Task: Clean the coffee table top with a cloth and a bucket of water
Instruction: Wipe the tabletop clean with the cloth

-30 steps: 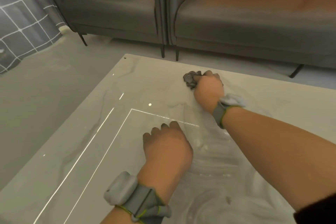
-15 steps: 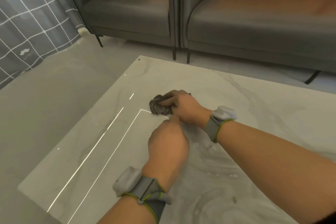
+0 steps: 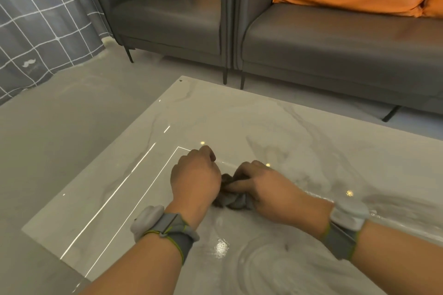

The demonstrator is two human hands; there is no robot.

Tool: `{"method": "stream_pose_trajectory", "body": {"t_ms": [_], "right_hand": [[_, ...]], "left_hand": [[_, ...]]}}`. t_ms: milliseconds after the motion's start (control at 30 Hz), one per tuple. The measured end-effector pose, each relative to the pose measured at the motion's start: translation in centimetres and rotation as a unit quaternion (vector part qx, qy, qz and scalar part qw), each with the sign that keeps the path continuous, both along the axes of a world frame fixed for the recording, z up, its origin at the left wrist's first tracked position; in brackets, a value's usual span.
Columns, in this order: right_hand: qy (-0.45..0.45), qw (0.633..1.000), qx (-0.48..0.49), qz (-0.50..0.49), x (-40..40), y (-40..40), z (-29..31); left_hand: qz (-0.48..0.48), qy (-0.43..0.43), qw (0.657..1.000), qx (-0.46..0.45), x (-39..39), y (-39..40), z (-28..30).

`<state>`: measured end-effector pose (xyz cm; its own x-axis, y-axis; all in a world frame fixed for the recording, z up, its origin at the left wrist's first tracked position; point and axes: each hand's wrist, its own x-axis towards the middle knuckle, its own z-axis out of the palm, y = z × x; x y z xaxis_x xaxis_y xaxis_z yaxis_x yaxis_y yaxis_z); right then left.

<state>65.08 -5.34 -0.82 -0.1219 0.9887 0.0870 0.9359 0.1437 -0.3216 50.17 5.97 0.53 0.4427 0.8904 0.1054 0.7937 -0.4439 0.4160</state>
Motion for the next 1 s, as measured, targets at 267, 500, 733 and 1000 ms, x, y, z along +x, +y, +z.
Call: {"method": "stream_pose_trajectory", "body": {"t_ms": [267,500,733,1000], "right_hand": [[-0.018,0.919,0.065,-0.388,13.5,4.8,1.5],[-0.003,0.876,-0.056,-0.478,14.0,11.1,-0.4],[0.002,0.971,0.035,-0.237,7.0,9.9,-2.2],[0.001,0.985,0.058,-0.163,1.8,0.2,-2.1]], "left_hand": [[-0.024,0.103,0.992,0.062,0.5,-0.3,-1.0],[-0.019,0.128,0.990,0.057,1.4,-0.2,-0.5],[-0.020,0.136,0.989,0.044,1.7,0.1,0.0],[-0.025,0.153,0.988,0.015,1.7,-1.1,0.6]]}}
